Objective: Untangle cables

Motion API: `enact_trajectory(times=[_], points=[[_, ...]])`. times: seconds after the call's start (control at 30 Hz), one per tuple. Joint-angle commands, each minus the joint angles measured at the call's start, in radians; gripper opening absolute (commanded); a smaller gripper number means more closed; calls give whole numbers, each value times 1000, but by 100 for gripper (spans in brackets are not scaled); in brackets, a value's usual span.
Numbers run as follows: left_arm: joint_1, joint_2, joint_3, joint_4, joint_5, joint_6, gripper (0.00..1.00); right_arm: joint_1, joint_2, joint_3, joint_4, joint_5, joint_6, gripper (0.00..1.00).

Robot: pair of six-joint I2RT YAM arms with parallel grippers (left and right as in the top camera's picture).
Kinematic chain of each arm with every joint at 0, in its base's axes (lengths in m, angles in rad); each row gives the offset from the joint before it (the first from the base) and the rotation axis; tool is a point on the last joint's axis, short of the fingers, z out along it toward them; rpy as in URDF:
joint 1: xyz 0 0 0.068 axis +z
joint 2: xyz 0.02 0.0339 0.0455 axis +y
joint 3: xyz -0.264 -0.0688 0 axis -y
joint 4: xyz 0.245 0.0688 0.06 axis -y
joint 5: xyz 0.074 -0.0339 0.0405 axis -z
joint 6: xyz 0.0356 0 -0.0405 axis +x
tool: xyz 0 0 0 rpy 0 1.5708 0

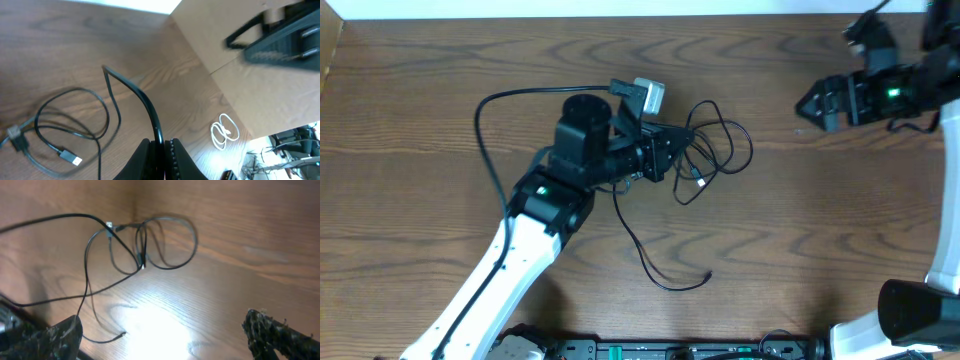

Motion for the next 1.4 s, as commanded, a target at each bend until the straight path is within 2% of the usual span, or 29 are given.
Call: enact_trajectory(times=[0.0,0.17,0.4,0.5,0.73,0.93,1.1,1.2,1.37], points=[[16,-67,-2,-14,-21,-2,11,36,-2,-102,33,-63,-90,99],[43,-139,-2,-51,-28,-1,11,84,-2,-288,138,-132,-109,99],[52,-169,-2,-64,-28,-2,11,144,-2,-476,230,-332,-282,99],[52,-168,-2,-79,-31,-1,11,166,-2,-509,227,-393,-360,99],[52,-166,-2,-108,-120,3,11,200,-2,-518,167,-449,-447,99],[52,-163,-2,-163,-294,-11,11,230,-2,-518,66,-635,-646,99],[51,-143,-2,-179,-399,-125,9,278,-2,-518,96,-697,-661,99],[50,-117,-2,-172,-436,-238,8,321,-2,-518,150,-697,-658,99],[48,-61,-2,-148,-429,-347,8,372,-2,-519,293,-683,-553,99]])
